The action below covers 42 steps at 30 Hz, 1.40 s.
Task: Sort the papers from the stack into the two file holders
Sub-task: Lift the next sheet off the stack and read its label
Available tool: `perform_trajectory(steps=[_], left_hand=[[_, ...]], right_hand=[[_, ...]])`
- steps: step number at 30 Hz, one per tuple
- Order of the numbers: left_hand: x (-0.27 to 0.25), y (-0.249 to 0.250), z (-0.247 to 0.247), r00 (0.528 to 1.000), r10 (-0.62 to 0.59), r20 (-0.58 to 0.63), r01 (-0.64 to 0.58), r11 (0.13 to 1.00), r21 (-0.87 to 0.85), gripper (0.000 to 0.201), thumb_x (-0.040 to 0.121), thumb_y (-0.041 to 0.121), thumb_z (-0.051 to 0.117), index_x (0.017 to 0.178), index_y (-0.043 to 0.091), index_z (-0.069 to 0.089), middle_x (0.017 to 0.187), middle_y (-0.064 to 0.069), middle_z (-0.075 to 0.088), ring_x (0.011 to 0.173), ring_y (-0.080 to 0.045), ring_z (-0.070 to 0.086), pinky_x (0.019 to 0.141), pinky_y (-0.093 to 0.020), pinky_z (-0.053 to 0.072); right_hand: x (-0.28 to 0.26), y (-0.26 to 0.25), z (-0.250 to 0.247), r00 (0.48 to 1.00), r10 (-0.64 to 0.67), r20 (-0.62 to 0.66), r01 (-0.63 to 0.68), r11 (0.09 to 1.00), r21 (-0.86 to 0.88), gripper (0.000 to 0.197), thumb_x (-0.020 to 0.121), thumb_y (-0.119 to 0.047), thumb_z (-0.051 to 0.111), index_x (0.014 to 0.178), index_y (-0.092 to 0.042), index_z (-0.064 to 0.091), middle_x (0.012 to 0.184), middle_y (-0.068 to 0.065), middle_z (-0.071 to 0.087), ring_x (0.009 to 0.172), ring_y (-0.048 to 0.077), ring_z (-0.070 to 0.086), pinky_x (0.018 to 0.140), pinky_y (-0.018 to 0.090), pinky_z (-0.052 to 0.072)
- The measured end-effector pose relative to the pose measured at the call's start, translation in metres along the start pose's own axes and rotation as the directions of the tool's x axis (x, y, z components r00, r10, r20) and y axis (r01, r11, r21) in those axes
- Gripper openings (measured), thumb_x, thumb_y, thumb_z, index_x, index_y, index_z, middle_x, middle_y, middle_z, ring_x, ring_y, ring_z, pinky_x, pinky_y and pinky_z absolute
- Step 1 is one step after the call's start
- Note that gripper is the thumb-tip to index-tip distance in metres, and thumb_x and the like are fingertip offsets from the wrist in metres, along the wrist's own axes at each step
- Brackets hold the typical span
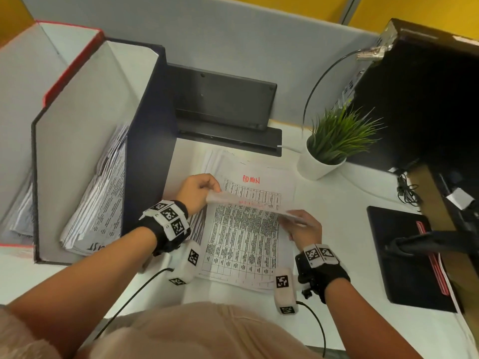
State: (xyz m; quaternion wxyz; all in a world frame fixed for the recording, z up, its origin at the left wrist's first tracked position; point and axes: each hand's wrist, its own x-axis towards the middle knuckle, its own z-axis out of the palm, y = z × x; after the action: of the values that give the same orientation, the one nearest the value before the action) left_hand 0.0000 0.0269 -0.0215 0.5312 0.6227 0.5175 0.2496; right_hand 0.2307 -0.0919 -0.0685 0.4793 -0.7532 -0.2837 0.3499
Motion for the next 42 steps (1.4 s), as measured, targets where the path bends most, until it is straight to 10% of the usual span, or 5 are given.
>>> perform_trajectory(steps=[8,23,26,33,42], left_hand=[[0.021,0.001,-0.002,0.923,-0.329,-0.199,0.373,0.894,0.25,0.03,0.07,0.04,0.078,0.073,0.012,0.065,0.073,-0.003,0.067,0.07,-0.018,0.063,0.065,-0.029,0.054],[0.001,0.004,0.01,0.986,0.095,-0.138,0.007,0.8,0.6,0.019,0.091,0.016,0.056,0.093,0.006,0.072,0.092,-0.013,0.066,0.084,-0.029,0.063,0.076,-0.038,0.053],[-0.012,0.004,0.015,0.912,0.35,-0.212,-0.243,0.88,0.409,0.02,0.089,0.007,0.057,0.103,0.009,0.071,0.092,-0.007,0.065,0.076,-0.019,0.059,0.073,-0.03,0.051],[-0.014,0.006,0.015,0.986,-0.043,-0.163,0.002,0.971,-0.241,0.026,0.089,-0.005,0.048,0.073,0.015,0.055,0.091,-0.007,0.066,0.087,-0.022,0.061,0.075,-0.033,0.052],[0.018,-0.002,0.003,0.945,-0.275,-0.178,0.287,0.957,0.043,0.018,0.087,0.016,0.056,0.074,0.007,0.064,0.072,-0.008,0.062,0.069,-0.022,0.058,0.065,-0.028,0.051]], right_hand=[[-0.006,0.004,-0.002,0.997,0.079,-0.008,-0.078,0.991,0.106,0.041,0.073,0.018,0.057,0.049,-0.014,0.058,0.069,0.001,0.058,0.065,0.014,0.051,0.051,0.007,0.044],[-0.003,-0.007,0.006,0.978,0.184,-0.094,-0.148,0.942,0.301,0.03,0.072,0.015,0.048,0.05,-0.004,0.055,0.067,0.01,0.059,0.064,0.024,0.053,0.053,0.018,0.048],[-0.002,-0.007,0.002,0.985,0.144,-0.097,-0.113,0.954,0.277,0.043,0.069,0.019,0.042,0.038,-0.01,0.049,0.054,0.007,0.06,0.057,0.023,0.051,0.05,0.02,0.042],[-0.005,-0.013,0.001,0.997,0.036,-0.064,-0.026,0.99,0.14,0.057,0.064,0.004,0.08,0.11,-0.01,0.048,0.086,0.007,0.064,0.074,0.017,0.062,0.067,0.026,0.054],[0.0,-0.007,-0.009,0.933,0.355,0.051,-0.332,0.799,0.502,0.054,0.071,0.016,0.047,0.026,-0.013,0.04,0.039,0.001,0.044,0.037,0.015,0.048,0.037,0.014,0.04]])
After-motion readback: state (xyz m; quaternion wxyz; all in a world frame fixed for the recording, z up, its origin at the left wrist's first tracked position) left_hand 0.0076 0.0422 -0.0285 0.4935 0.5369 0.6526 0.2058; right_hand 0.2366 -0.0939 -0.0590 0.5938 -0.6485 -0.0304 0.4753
